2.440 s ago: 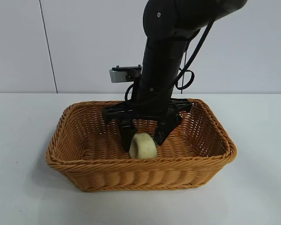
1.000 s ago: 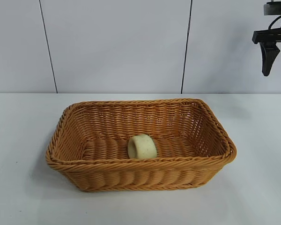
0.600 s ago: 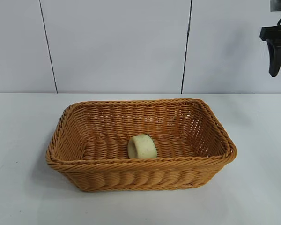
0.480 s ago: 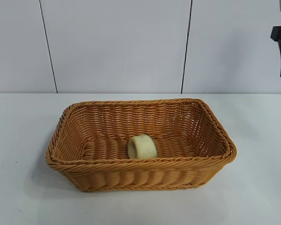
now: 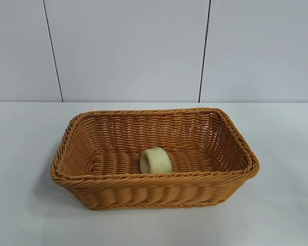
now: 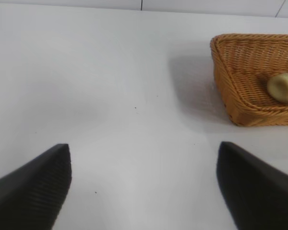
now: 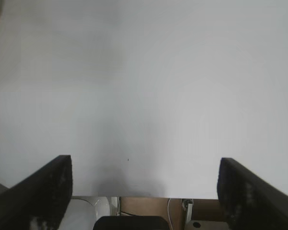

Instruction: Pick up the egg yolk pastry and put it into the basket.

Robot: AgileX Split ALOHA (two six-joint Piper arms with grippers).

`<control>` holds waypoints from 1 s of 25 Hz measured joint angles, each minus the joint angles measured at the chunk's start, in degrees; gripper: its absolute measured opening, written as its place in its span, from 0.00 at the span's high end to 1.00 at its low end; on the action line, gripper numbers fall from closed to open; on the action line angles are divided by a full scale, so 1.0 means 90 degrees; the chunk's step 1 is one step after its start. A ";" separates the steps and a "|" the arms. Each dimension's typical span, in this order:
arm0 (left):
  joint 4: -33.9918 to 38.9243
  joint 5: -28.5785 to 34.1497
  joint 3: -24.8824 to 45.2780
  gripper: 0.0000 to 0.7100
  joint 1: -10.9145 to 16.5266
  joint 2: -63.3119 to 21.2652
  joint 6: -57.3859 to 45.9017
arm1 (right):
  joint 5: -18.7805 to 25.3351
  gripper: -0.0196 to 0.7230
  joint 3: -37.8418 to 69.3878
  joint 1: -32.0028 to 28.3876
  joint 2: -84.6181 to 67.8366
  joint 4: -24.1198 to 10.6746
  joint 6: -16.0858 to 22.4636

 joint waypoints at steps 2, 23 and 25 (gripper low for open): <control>0.0000 0.0000 0.0000 0.15 0.0000 0.0000 0.0000 | -0.0171 0.17 0.0575 0.0000 -0.0782 0.0040 -0.0067; 0.0000 0.0000 0.0000 0.15 0.0000 0.0000 0.0000 | -0.1112 0.17 0.1868 0.0000 -0.4904 0.0385 0.0045; 0.0000 0.0000 0.0000 0.15 0.0000 0.0000 0.0000 | -0.1112 0.17 0.1868 0.0008 -0.4904 0.0385 0.0045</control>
